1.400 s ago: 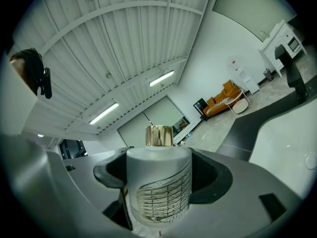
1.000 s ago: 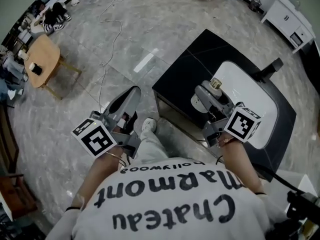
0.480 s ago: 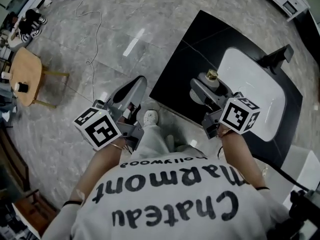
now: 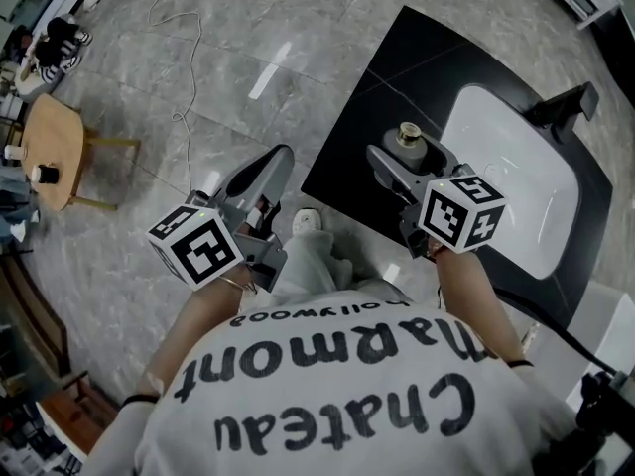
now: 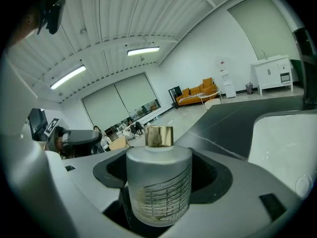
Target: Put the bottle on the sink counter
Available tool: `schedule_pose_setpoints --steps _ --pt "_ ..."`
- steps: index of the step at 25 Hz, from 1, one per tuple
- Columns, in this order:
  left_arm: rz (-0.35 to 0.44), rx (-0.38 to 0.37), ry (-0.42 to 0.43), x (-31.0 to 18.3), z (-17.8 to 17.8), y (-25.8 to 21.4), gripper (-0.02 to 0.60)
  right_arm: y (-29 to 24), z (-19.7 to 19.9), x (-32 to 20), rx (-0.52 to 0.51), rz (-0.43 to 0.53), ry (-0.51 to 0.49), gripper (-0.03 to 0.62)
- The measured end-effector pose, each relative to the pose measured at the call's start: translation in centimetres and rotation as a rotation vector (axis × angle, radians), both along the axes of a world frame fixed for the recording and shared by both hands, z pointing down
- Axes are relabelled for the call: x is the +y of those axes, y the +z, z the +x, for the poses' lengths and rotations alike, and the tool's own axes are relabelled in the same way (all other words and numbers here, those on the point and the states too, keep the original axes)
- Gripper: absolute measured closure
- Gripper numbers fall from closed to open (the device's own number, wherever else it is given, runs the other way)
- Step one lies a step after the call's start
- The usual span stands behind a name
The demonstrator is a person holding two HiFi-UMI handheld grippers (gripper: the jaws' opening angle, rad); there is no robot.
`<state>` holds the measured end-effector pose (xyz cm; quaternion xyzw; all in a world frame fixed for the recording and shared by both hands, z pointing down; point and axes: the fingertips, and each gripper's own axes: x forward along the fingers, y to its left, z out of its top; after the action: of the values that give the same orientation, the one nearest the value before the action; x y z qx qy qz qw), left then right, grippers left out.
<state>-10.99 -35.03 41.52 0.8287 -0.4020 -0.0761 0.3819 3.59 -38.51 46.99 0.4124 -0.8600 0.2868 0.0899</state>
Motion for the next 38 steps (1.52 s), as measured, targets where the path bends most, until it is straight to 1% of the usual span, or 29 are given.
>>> schedule_pose_setpoints --steps 6,14,25,31,38 --pt "0.005 -0.002 -0.007 -0.4 -0.3 0.2 0.566 1.1 -1.1 -0.3 0.100 0.016 -0.034 0.253" --pt "0.002 -0.003 -0.014 -0.8 -0.5 0.6 0.566 1.5 -1.8 -0.4 0.156 0.039 -0.073 0.253" --pt "-0.005 0.014 -0.006 -0.1 -0.3 0.4 0.566 1.5 -1.9 0.6 0.174 0.029 -0.098 0.253" --pt "0.001 0.020 -0.013 0.0 -0.2 0.1 0.566 1.9 -1.4 0.5 0.115 -0.039 -0.072 0.253" --pt "0.002 0.028 -0.032 0.3 -0.2 -0.1 0.566 2.6 -1.3 0.8 0.154 -0.065 -0.087 0.253"
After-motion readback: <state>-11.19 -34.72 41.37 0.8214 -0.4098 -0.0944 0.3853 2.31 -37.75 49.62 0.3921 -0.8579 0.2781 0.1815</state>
